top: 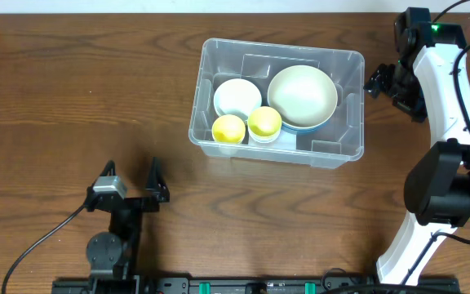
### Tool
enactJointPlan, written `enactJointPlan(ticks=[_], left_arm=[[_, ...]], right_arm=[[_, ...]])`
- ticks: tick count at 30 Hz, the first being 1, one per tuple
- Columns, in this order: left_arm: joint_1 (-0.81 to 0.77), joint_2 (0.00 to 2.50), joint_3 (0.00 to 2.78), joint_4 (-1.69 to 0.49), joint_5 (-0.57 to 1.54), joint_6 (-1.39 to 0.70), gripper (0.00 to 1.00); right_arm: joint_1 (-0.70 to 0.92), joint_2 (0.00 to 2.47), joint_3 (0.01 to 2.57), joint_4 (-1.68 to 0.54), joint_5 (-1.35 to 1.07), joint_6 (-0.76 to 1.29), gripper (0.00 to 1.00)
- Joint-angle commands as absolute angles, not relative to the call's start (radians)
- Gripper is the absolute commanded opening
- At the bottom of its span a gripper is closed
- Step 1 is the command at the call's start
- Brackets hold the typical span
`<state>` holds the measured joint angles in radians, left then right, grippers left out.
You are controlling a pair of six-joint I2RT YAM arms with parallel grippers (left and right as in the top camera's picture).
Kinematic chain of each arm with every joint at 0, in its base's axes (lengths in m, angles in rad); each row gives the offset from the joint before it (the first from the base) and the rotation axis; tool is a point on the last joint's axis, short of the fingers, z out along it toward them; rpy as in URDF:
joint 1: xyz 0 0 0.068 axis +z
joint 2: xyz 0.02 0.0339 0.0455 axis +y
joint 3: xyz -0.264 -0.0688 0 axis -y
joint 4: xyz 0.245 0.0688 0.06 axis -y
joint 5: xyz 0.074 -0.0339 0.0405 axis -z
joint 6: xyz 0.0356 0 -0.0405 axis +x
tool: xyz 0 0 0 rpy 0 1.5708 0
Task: Pack container
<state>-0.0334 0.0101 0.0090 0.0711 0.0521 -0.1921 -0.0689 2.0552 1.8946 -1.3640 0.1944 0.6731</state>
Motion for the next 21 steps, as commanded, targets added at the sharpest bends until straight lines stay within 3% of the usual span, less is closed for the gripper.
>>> enactJointPlan(ticks=[1, 6, 21], left_arm=[[-0.027, 0.001, 0.004, 0.043, 0.033, -0.135, 0.98], [-0.027, 0.002, 0.004, -0.072, 0.030, -0.104, 0.98], [-0.027, 0.004, 0.004, -0.070, 0.029, -0.105, 0.98]], right_arm=[[-0.066, 2.052, 1.893, -1.364, 0.202, 0.687, 0.99], [-0.066, 2.052, 1.893, -1.364, 0.202, 0.687, 0.99], [-0.066, 2.052, 1.893, -1.364, 0.202, 0.687, 0.99]])
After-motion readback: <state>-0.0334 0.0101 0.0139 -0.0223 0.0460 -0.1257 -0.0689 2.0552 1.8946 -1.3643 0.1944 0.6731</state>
